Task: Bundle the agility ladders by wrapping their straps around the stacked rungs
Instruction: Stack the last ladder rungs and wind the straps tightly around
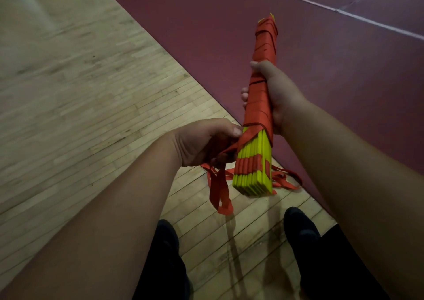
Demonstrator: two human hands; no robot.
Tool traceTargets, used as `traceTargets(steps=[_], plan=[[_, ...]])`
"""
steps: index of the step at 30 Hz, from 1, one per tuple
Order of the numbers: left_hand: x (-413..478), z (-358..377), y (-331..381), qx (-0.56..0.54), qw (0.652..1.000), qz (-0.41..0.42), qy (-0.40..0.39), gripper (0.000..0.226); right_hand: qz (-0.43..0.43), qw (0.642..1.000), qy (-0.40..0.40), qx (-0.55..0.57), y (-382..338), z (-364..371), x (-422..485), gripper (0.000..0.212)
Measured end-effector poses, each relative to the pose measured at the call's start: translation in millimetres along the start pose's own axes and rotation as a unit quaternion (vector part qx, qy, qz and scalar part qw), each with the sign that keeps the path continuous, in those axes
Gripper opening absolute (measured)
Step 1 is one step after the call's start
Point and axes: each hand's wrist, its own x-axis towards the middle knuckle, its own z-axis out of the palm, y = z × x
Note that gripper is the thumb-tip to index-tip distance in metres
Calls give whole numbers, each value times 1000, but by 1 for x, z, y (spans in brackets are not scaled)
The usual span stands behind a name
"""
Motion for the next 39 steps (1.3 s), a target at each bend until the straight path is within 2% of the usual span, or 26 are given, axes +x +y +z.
traceTargets(steps=[6, 11, 15, 18, 20, 24, 30, 39], plan=[[-2, -1, -2, -4, 1000, 29, 8, 30, 1, 1000, -10, 25, 0, 0, 2, 40], [5, 2, -7, -9, 999, 30, 37, 30, -5, 1000, -13, -10, 1, -1, 5, 57], [4, 4, 3, 26, 998, -1, 57, 27, -8, 999, -21, -30, 2, -2, 6, 65], [-1, -1, 8, 74, 995, -35, 54, 32, -10, 999, -22, -46, 3, -2, 5, 57], [-3, -3, 9, 95, 993, -52, 49, 27, -13, 998, -17, -58, 4, -2, 4, 52], [-4, -6, 13, 128, 987, -80, 57, 25, -40, 995, 20, -94, 8, -1, 4, 46], [-5, -11, 14, 176, 975, -108, 81, 16, -96, 984, 73, -133, 16, -3, 6, 49], [-6, -7, 15, 273, 948, -119, 109, 21, -181, 950, 125, -221, 25, -4, 14, 52]])
